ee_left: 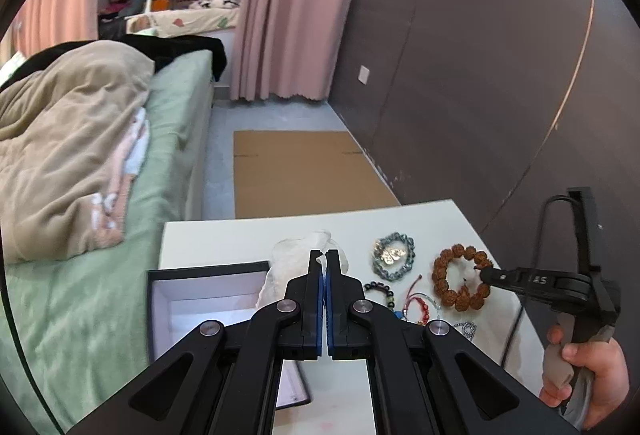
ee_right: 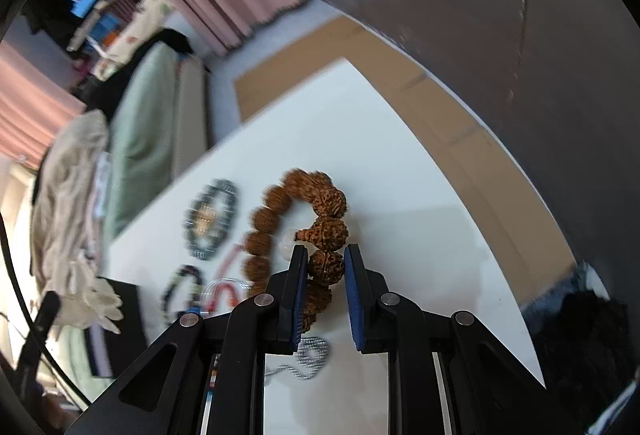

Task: Organize jewelry
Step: 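Lower the bracelet and the cloth flower into the black box and open both grippers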

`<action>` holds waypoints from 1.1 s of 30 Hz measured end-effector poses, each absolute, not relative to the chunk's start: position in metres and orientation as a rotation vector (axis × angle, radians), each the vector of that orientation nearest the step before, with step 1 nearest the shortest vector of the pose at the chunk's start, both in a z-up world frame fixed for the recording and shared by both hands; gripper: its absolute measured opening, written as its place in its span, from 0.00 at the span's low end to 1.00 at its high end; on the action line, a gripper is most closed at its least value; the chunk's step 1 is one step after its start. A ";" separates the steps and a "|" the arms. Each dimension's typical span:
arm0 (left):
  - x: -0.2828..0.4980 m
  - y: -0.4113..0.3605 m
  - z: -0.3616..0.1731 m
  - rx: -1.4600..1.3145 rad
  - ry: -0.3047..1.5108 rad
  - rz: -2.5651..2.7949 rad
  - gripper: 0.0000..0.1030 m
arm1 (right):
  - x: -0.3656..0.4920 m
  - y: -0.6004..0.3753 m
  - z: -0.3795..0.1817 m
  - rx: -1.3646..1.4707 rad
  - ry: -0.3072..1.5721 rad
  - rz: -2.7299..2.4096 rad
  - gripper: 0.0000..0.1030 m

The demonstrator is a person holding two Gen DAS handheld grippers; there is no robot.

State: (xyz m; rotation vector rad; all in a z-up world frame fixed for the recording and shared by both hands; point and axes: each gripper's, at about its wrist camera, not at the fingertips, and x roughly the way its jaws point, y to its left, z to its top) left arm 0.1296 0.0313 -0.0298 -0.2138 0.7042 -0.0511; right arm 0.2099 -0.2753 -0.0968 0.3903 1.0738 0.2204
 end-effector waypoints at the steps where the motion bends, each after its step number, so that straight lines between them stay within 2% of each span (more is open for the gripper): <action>1: 0.126 0.035 -0.028 -0.222 0.698 -0.048 0.00 | 0.207 -0.275 -0.089 0.395 1.051 0.237 0.19; 17: 0.083 0.105 -0.015 -0.348 0.638 0.088 0.00 | 0.166 -0.181 0.002 0.263 0.883 0.531 0.19; 27: 0.076 0.139 -0.018 -0.399 0.626 0.162 0.00 | 0.152 -0.087 0.010 0.276 0.904 0.826 0.20; 29: 0.077 0.142 -0.020 -0.415 0.637 0.165 0.00 | 0.157 -0.075 -0.004 0.299 0.942 0.872 0.28; 30: 0.078 0.142 -0.023 -0.418 0.647 0.164 0.00 | 0.159 -0.072 -0.011 0.296 0.966 0.869 0.44; 31: 0.079 0.141 -0.023 -0.415 0.652 0.161 0.00 | 0.159 -0.072 -0.018 0.289 0.980 0.848 0.55; 33: 0.080 0.137 -0.023 -0.400 0.655 0.150 0.00 | 0.162 -0.079 -0.026 0.281 0.995 0.797 0.57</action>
